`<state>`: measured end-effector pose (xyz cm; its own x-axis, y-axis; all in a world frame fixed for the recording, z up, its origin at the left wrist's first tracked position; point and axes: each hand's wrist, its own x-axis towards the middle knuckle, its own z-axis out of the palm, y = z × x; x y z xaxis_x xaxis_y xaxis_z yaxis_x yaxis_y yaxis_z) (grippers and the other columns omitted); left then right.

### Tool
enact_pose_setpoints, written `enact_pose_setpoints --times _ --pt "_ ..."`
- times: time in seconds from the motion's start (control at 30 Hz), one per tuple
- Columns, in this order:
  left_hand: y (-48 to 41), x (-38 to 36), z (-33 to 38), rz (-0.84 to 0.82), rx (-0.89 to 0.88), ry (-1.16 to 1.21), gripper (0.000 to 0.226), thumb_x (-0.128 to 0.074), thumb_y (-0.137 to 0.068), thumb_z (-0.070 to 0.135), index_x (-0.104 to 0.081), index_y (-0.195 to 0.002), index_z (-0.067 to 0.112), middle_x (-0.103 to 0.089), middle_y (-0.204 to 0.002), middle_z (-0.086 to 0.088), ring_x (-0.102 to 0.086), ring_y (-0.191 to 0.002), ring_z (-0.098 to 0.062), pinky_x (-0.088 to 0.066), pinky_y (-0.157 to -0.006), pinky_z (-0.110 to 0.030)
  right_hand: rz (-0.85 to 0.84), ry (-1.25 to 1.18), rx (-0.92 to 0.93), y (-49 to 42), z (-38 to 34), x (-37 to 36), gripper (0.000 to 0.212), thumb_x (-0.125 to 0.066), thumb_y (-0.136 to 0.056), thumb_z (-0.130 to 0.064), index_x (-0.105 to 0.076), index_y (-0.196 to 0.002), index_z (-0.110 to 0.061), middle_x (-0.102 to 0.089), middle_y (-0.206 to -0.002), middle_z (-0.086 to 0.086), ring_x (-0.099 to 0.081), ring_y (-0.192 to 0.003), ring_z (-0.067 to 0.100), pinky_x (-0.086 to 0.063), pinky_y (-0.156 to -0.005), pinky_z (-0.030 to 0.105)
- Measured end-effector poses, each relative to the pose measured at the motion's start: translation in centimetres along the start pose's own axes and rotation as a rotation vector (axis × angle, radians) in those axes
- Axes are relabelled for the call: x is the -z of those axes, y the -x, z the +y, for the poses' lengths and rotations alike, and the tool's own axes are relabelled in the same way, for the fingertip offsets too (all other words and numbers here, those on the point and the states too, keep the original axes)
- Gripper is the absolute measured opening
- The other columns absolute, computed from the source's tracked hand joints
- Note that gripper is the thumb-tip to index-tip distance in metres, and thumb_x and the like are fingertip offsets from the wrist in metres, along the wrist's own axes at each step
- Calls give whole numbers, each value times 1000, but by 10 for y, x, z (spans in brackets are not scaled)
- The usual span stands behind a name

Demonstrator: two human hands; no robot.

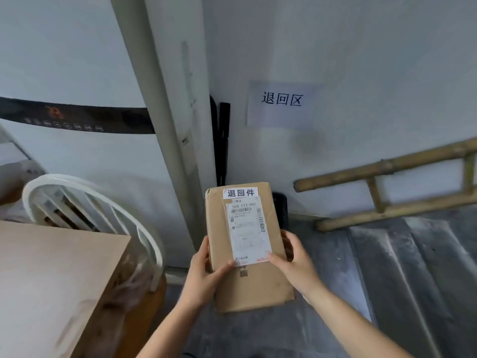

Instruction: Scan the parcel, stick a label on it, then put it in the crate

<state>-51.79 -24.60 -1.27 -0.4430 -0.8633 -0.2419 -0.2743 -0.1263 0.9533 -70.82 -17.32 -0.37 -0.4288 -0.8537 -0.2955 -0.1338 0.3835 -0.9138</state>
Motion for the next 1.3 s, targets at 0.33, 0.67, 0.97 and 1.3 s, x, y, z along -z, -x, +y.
enact_pose_setpoints --times 0.33,0.67,0.97,1.3 --pt "-140 -64 -15 -129 238 -155 40 -66 -82 20 -45 -115 30 -60 -107 4 -59 -89 -7 -52 -89 -36 104 -27 -225 -113 49 39 57 -68 -79 -21 -41 -129 -17 -56 -117 -1 -54 -100 13 -46 -78 27" --pt "-277 -88 -44 -134 430 -292 61 -63 -82 31 -38 -137 19 -58 -131 -4 -56 -116 -26 -47 -100 -46 155 45 -395 -243 77 32 60 -64 -80 -22 -39 -136 -21 -53 -132 5 -54 -112 20 -48 -83 31" --pt "-350 -109 -53 -109 400 -419 62 -55 -88 19 -28 -144 18 -52 -131 3 -54 -113 -22 -47 -85 -27 36 145 -380 -319 79 37 69 -60 -86 -19 -22 -143 -23 -34 -149 3 -37 -133 24 -36 -105 37" --pt "-303 -116 -62 -221 532 -675 70 -50 -91 33 -15 -148 12 -34 -151 -13 -45 -129 -28 -42 -100 -34 -88 259 -462 -275 100 59 69 -60 -86 -21 -22 -144 -20 -28 -152 5 -34 -135 25 -35 -105 35"
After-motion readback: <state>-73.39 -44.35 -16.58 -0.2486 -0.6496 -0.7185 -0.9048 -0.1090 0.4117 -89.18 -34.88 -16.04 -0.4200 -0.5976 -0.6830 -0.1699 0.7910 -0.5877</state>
